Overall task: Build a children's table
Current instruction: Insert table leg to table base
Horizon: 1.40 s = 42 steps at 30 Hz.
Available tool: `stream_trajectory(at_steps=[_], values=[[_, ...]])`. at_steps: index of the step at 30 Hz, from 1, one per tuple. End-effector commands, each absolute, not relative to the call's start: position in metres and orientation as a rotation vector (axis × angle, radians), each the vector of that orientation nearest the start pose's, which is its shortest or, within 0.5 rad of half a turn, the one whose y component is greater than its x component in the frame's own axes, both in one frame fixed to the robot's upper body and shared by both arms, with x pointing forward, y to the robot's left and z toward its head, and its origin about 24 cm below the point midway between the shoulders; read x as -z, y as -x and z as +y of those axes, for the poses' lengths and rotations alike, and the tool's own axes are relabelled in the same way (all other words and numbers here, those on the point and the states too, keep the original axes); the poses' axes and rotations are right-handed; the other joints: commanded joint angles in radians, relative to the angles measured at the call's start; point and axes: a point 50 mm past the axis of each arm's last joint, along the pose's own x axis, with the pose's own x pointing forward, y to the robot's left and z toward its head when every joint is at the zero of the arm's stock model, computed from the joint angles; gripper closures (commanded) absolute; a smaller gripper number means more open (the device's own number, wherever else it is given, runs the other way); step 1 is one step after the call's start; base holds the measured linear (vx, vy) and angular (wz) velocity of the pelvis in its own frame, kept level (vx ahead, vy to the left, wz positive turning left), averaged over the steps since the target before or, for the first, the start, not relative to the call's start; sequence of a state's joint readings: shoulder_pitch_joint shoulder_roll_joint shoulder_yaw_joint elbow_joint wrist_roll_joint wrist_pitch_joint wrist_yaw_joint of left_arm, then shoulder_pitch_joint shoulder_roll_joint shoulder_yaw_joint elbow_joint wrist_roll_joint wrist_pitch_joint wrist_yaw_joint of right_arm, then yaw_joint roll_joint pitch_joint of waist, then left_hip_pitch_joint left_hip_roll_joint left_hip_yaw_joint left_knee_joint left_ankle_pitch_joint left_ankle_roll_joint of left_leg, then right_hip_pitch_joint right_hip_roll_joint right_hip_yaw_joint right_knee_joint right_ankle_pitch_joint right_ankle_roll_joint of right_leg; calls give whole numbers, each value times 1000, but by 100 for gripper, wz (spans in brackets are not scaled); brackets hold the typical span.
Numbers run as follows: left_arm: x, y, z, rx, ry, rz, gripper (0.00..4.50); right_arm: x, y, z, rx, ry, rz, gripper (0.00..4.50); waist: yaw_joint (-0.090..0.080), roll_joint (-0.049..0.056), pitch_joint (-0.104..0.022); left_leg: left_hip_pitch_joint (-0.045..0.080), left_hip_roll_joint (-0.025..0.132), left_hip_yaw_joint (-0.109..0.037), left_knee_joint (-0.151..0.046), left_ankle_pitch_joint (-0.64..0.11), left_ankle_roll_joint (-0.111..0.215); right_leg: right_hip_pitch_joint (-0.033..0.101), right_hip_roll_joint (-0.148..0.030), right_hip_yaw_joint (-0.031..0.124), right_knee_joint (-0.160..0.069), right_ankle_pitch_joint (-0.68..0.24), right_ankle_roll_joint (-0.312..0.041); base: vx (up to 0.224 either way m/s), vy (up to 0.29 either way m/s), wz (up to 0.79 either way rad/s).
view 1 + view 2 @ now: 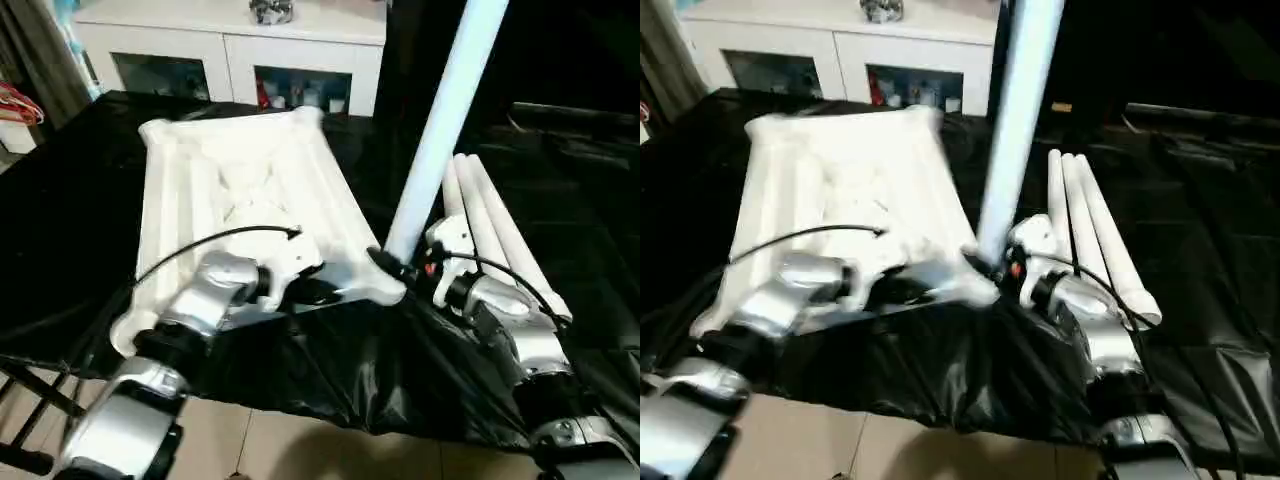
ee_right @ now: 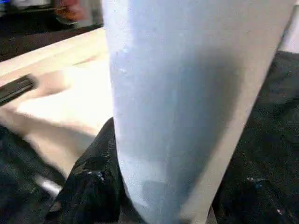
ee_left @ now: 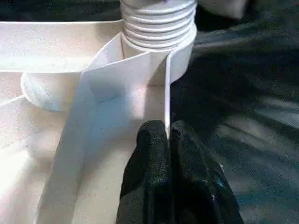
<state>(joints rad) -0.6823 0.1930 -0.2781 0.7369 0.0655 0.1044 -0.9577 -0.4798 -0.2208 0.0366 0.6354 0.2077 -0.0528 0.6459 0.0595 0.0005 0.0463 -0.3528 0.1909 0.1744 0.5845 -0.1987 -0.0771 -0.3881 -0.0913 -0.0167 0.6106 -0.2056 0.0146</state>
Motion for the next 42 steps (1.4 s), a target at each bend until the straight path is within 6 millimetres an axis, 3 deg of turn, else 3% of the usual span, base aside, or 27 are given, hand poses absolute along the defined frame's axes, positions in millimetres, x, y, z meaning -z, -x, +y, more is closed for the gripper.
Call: stream_trajectory(at_steps=[1,5,8,13,16,17,18,21,23,28,34,38,42], values=[[-75,-348,76,1092,-309,247,450,-2,-312,-145,-644,-19,305,257,4,-3,-51,-3,27,-3,-79,-225,21,35,-39,23,-79,-161,-241,0,0,0],[-74,-343,71,1151,-317,236,450,1,-310,-141,-655,-29,309,257,5,-2,-52,-6,27,-4,-78,-198,42,39,-37,19,-73,-92,-253,0,0,0],[-73,-339,70,1190,-319,237,450,4,-310,-142,-643,-17,323,257,5,4,-50,-3,28,-4,-81,-236,37,36,-39,20,-77,-130,-257,0,0,0],[-70,-328,68,1280,-326,239,450,7,-311,-147,-635,-9,348,257,-4,1,-49,-6,29,-6,-84,-257,30,37,-40,21,-79,-170,-247,0,0,0],[-68,-321,72,1365,-352,238,450,1,-305,-147,-794,-26,317,257,-4,-1,-51,-6,30,-6,-82,-247,43,39,-39,20,-78,-146,-253,0,0,0],[-67,-321,73,1370,-354,238,450,0,-304,-146,-810,-27,314,257,-2,0,-52,-5,31,-4,-79,-230,57,38,-37,22,-76,-105,-261,0,0,0],[-68,-319,77,1415,-343,240,450,-5,-294,-145,-952,-51,302,257,4,-3,-58,-3,29,-2,-73,-171,84,45,-37,21,-67,-13,-276,0,0,0],[-70,-320,84,1449,-334,250,450,-9,-280,-145,-1116,-58,311,257,11,-2,-60,-3,29,1,-66,-101,129,46,-35,18,-55,115,-311,0,0,0],[-70,-320,85,1451,-336,251,450,-9,-279,-146,-1126,-57,313,257,17,-2,-60,-2,31,2,-65,-95,137,47,-34,16,-54,127,-316,0,0,0],[-72,-324,99,1468,-365,287,450,-9,-262,-148,-1302,-57,365,257,35,0,-54,3,36,5,-71,-169,106,41,-37,16,-64,-2,-308,0,0,0],[-74,-328,105,1462,-376,294,450,-11,-259,-147,-1333,-64,370,257,41,1,-56,3,37,2,-74,-164,77,41,-40,17,-62,-10,-295,0,0,0],[-75,-332,101,1392,-357,268,450,-7,-275,-146,-1159,-57,337,257,36,-1,-54,2,35,3,-76,-174,67,39,-43,17,-64,-32,-296,0,0,0],[-75,-339,97,1276,-344,253,450,-2,-292,-145,-944,-47,330,257,19,-2,-46,1,33,-4,-88,-261,12,36,-47,21,-79,-214,-252,0,0,0]])
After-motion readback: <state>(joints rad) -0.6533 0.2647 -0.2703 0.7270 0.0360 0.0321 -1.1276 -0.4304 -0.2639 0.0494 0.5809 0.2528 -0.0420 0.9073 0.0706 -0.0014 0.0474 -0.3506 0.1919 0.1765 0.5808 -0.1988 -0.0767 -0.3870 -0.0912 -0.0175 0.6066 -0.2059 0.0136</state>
